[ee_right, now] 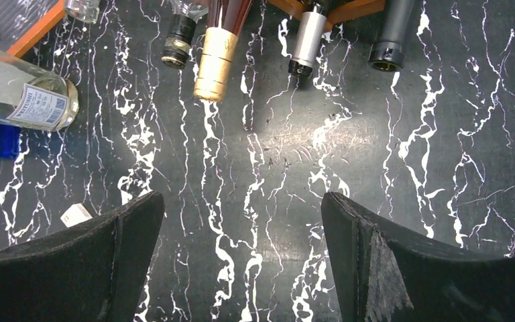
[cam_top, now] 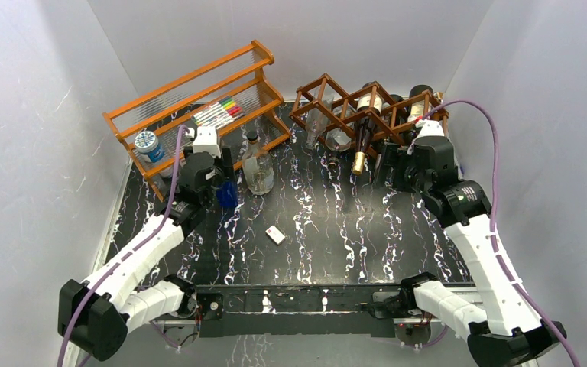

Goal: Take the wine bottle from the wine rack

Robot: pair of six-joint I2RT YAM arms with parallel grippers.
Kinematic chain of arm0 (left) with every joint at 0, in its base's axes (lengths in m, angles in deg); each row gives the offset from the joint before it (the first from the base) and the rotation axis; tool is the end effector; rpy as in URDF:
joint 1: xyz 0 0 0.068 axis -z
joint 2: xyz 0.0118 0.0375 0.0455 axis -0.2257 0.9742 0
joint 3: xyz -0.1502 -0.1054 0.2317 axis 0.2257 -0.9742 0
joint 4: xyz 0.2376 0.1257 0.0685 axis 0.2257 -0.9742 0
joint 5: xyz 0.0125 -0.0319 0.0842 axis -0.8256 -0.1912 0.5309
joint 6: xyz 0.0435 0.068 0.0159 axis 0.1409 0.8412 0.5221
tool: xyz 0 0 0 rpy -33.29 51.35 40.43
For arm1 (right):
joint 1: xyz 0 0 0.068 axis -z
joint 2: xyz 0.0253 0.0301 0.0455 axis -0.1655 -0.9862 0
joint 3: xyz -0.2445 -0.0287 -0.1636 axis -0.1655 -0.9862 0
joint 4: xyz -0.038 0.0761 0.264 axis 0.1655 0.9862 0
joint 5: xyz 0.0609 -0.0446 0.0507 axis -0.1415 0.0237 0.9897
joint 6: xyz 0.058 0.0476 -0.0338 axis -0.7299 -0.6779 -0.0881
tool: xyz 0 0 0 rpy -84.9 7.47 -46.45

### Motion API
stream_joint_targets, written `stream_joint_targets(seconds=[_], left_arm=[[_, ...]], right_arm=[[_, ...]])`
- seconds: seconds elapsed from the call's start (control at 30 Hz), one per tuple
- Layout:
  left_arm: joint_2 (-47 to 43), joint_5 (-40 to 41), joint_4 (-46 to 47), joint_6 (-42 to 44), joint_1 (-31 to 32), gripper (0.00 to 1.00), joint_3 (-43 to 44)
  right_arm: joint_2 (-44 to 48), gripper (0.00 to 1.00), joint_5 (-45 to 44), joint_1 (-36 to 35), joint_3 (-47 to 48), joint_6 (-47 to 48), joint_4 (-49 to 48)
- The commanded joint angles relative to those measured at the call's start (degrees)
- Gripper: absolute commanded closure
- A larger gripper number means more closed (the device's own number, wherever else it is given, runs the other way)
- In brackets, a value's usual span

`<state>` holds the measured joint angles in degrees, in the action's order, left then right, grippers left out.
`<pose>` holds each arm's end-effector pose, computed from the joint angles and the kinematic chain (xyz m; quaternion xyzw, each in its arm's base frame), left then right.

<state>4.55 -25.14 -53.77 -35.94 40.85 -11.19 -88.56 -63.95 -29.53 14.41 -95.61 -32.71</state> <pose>0.2562 -0.0985 0.3257 -0.0158 0.7677 -0.0188 0.6404 0.2036 0.0585 0.3870 0.0462 0.8751 0.0752 0.4758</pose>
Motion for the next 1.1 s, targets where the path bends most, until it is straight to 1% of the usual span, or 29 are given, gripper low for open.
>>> stream_joint_targets(seconds=[0.0,0.13,0.3,0.37,0.47,0.57,0.7,0.77,0.9,0.97,1.0,1.07], left_arm=[[0.26,-4.26,14.09,0.18,-2.15,1.00,1.30],[2.61,-8.37,17.16,3.92,-2.32,1.00,0.68],[4.46,-9.68,16.92,6.03,-2.41,1.00,-0.57],[3.97,-10.65,16.86,6.07,-2.45,1.00,-1.26],[3.14,-12.91,16.42,7.12,-2.41,1.00,-1.43],[2.30,-12.92,14.80,8.04,-2.41,1.00,-1.49],[2.24,-12.86,13.43,8.96,-2.41,0.99,-1.06],[2.45,-13.57,12.66,9.28,-2.41,0.91,-0.32],[1.69,-12.77,11.44,9.56,-2.39,0.87,-0.10],[1.06,-11.02,11.56,9.23,-2.40,0.83,-0.51],[0.79,-9.85,11.51,8.96,-2.39,0.80,-0.65],[0.79,-7.59,11.01,8.32,-2.41,0.68,-0.62]], right_arm=[[1.52,0.02,-0.87,-0.20,-3.43,3.10,-11.36],[1.85,0.02,2.29,-0.20,-6.78,4.14,-17.65],[5.10,0.02,6.63,-0.16,-12.14,6.12,-27.70],[8.15,0.02,8.82,-0.18,-16.11,8.65,-35.08],[11.04,0.02,6.06,-0.20,-20.23,10.45,-43.72],[9.13,0.02,3.79,-0.16,-19.61,11.70,-43.68],[6.39,0.02,2.28,-0.19,-16.54,9.92,-39.14],[6.35,0.02,2.93,-0.14,-16.56,8.94,-38.71],[7.29,0.02,4.31,-0.19,-16.90,8.23,-37.84],[7.64,0.02,3.77,-0.18,-16.35,8.21,-36.96],[7.64,0.02,3.40,-0.20,-15.93,8.22,-36.42],[7.65,0.02,3.10,-0.20,-15.11,8.21,-35.38]])
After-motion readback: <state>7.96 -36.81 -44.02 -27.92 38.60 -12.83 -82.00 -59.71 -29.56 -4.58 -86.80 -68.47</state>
